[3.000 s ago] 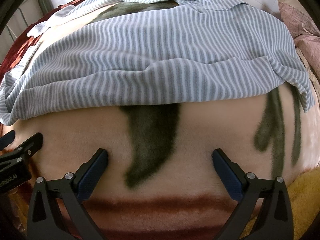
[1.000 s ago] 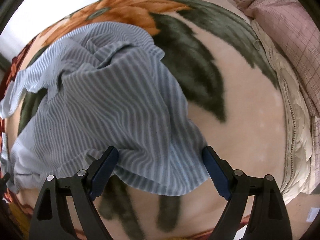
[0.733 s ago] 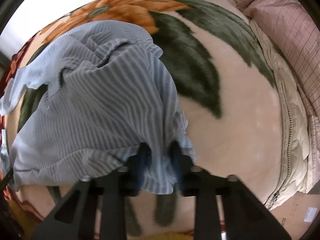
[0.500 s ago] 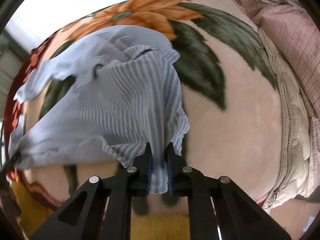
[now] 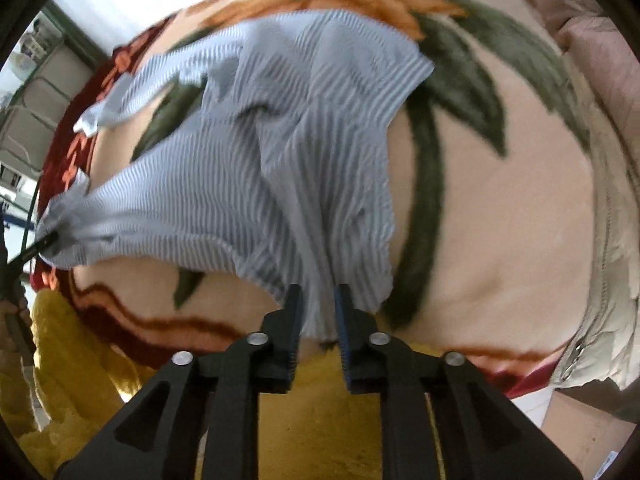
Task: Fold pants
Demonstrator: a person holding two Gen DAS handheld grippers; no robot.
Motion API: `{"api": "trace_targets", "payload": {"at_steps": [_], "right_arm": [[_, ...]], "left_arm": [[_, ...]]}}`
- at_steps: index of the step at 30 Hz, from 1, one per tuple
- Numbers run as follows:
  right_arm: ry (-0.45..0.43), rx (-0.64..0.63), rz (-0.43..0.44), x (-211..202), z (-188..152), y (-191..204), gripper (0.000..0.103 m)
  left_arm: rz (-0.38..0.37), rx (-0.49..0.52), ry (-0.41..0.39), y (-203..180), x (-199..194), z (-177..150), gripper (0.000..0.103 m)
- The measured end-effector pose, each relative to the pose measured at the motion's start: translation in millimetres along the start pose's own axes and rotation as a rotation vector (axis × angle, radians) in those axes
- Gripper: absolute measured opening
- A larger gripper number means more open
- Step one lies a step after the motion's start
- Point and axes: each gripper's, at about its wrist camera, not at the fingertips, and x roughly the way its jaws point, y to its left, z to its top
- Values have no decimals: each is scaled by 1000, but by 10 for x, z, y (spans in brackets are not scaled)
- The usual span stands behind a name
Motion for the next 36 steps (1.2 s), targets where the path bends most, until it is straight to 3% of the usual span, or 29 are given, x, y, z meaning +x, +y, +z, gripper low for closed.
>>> {"api": "trace_targets", "payload": {"at_steps": [3, 7, 12, 20, 27, 31, 36], "right_arm": [[-61, 6, -36, -98, 109, -75, 36], [-104, 38, -92, -82, 324, -240, 36], [-169, 98, -165, 6, 586, -418, 36], [-173, 166, -79, 316, 838, -574, 36], [-181, 282, 53, 607, 930, -691, 36], [-184, 312, 127, 805, 1014, -669, 37], [-220, 266, 90, 909, 1071, -568, 40]], "left_arm": [[0, -10, -24, -34, -87, 41, 53], [-58, -38, -41, -128, -187, 111, 54], [-88, 8, -62, -482, -269, 155, 59], [-206, 142, -16, -1491, -119, 143, 60], [-284, 268, -25, -2348, -16, 245, 60], [-305, 294, -42, -2629, 38, 344, 60], [-308, 298, -32, -2774, 123, 387, 60]]}}
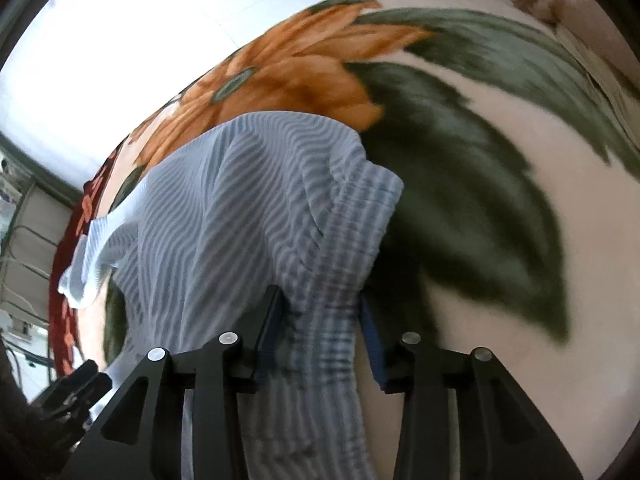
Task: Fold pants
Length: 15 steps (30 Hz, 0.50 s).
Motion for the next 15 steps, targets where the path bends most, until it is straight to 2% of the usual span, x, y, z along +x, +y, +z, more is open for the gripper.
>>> {"api": "trace_targets", "payload": {"at_steps": [1, 2, 5, 10, 13, 15], "right_arm": [[-4, -6, -2, -2, 17, -5, 37], [-8, -9, -1, -14, 33, -16, 27], [-27, -13, 7, -70, 90, -70, 25], [-133, -46, -163, -330, 291, -161, 24], [-145, -40, -195, -437, 520, -296, 24], [-139, -79, -230, -460, 664, -319, 24]], "left_arm": [[6, 1, 3, -14, 25, 5, 60], [12, 0, 6, -23, 45, 1, 60], [4, -17, 21, -27, 98, -23, 60], [6, 11, 34, -117, 160, -52, 60], [-9, 25, 40, -183, 202, -47, 60], [-24, 28, 45, -246, 226, -36, 60]]}}
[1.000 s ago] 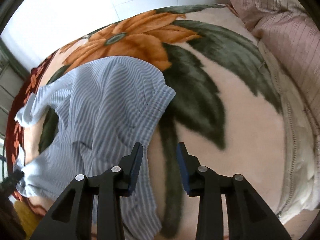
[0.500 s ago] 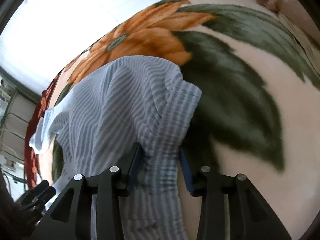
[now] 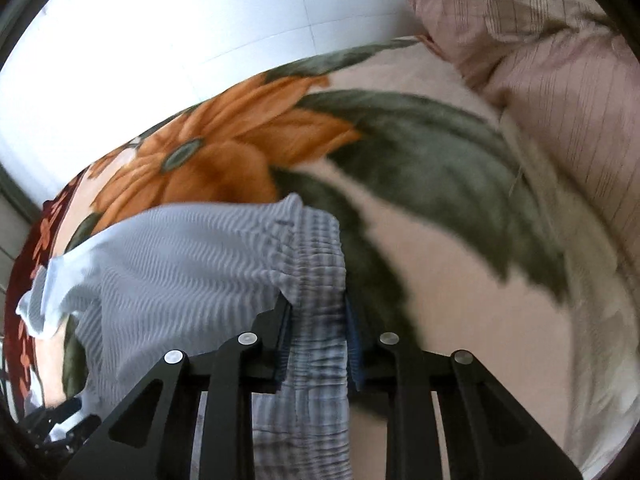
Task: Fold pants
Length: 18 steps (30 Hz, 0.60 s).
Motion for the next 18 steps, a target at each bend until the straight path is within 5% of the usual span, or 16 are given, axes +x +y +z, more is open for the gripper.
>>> {"api": "trace_targets", "payload": {"at_steps": [12, 18], "right_arm": [[-82, -55, -254, 125, 673, -311, 25], [8, -91, -222, 392, 589, -419, 27]], "left_arm": [[-78, 19, 7, -222, -42, 36, 60], [-49, 8, 9, -85, -97, -93, 60]]}}
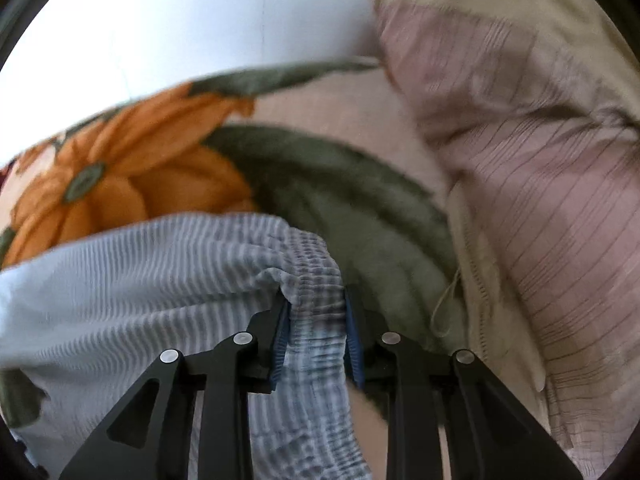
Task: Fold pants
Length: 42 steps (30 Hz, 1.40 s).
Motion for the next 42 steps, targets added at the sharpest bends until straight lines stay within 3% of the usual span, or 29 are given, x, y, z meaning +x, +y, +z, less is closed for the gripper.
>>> {"api": "trace_targets", "payload": {"at_steps": [7, 16, 23, 28, 33, 37, 42], "right_arm": [[-82, 32, 0, -503, -321, -219, 56], [24, 126, 30, -763, -1123, -643, 57], [86, 221, 130, -764, -1520, -651, 57], [104, 262, 193, -700, -1544, -514, 57], [138, 208, 177, -573, -1450, -320, 57], [171, 176, 151, -476, -1390, -244, 57], [207, 276, 157, -342, -1319, -307, 57]], "left_arm": [[61, -36, -12, 329, -202, -177, 60], [129, -143, -48, 847, -524, -365, 60], [193, -234, -89, 1310, -851, -524, 60], [274, -311, -100, 1742, -1058, -666, 61], [337, -410, -107, 2248, -1169, -790, 61], [325, -516, -112, 2560, -1167, -861, 61], [298, -569, -96, 2723, -1015, -838, 61]]}}
